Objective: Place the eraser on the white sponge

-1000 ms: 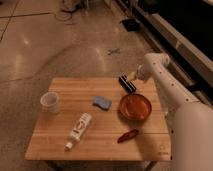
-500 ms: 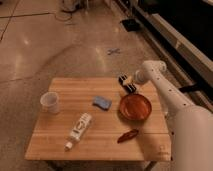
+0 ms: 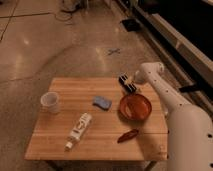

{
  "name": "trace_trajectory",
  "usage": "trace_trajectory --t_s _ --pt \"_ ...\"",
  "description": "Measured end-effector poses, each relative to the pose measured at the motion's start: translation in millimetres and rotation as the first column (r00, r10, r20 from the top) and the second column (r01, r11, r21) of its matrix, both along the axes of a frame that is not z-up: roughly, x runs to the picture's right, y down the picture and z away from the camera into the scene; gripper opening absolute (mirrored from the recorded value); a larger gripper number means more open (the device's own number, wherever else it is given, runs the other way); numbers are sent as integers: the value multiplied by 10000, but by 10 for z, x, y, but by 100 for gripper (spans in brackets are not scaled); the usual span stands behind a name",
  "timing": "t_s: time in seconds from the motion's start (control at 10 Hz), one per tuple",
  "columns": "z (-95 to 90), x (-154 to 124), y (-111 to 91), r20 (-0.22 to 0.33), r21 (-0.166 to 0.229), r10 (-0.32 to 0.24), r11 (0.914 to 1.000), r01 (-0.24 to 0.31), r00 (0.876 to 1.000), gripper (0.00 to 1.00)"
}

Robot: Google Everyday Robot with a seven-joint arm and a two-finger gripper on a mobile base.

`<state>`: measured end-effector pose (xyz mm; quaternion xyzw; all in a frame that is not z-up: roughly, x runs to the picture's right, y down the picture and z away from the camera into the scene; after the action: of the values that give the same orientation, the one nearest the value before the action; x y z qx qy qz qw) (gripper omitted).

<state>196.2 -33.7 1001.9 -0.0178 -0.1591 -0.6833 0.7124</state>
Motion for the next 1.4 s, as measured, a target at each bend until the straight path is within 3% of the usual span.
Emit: trace_trajectory --t_s 0.3,0.5,0.9,1.1,1.3,1.4 --pt "5 -173 173 278 -444 -67 9990 80 9996 73" --pt "67 -159 225 77 -535 -245 9983 248 9997 67" --pt "101 -125 89 -391 -266 -458 9986 448 9982 28" --pt "-9 -135 -61 -470 24 -541 9985 542 9974 5" --pt "-191 -195 -137 -323 99 -557 9984 561 9979 0" --pt "-398 -322 -139 14 -26 -516 9987 516 9987 0"
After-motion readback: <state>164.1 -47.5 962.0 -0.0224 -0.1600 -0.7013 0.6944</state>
